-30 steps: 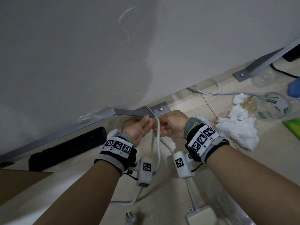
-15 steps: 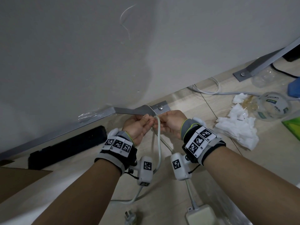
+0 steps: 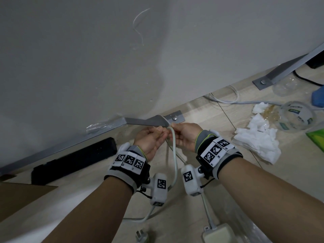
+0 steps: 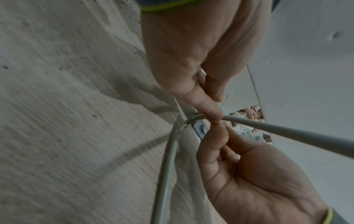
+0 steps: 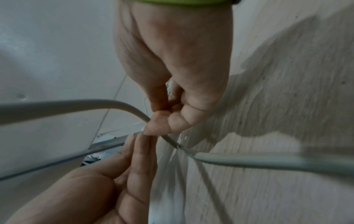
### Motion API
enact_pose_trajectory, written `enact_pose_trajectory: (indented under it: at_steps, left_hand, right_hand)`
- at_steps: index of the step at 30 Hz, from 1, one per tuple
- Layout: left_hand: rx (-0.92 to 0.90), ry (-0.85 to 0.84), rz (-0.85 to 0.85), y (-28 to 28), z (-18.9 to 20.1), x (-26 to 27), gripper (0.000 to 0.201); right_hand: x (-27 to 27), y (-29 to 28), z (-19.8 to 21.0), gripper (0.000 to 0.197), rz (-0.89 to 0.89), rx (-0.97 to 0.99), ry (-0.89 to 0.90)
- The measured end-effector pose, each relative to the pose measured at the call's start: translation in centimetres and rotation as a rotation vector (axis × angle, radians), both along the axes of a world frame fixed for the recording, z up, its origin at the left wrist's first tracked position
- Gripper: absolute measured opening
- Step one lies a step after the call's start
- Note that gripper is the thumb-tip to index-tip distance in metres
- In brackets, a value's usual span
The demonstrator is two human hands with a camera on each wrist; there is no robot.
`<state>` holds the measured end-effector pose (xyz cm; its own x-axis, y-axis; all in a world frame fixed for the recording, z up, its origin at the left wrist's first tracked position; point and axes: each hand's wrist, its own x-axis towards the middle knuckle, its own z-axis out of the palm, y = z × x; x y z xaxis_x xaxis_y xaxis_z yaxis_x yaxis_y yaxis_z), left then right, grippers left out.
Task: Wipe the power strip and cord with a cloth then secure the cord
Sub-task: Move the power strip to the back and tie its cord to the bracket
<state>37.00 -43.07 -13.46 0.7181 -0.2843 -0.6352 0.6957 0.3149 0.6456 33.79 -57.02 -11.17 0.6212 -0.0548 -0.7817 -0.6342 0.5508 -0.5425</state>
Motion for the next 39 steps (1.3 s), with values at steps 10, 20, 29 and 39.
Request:
enact_pose_trajectory:
  at_steps: [10,20,29,39]
  left_hand:
    - [0.009,-0.013,-0.021,0.0,-0.5,0.2,0.021]
    - [-0.053,-0.008,0.009,-0.3,-0.8,0.3,0.018]
    - [-0.057,0.003,0.048,-0.4,-1.0,0.1,0.010]
    - [-0.094,0.027,0.061,-0.4,-0.5,-0.3,0.022]
  right_hand:
    - [0.6,-1.0,0.1,0.020,0.041,0.061,0.049]
    - [0.7,-1.1,0.0,0.018,0.062,0.026,0.014]
    - [0.3,-0.8,-0.2,0.015,0.016,0.027,-0.015]
    - [0.2,-0.4,0.2,0.019,-0.021,0.060,-0.020]
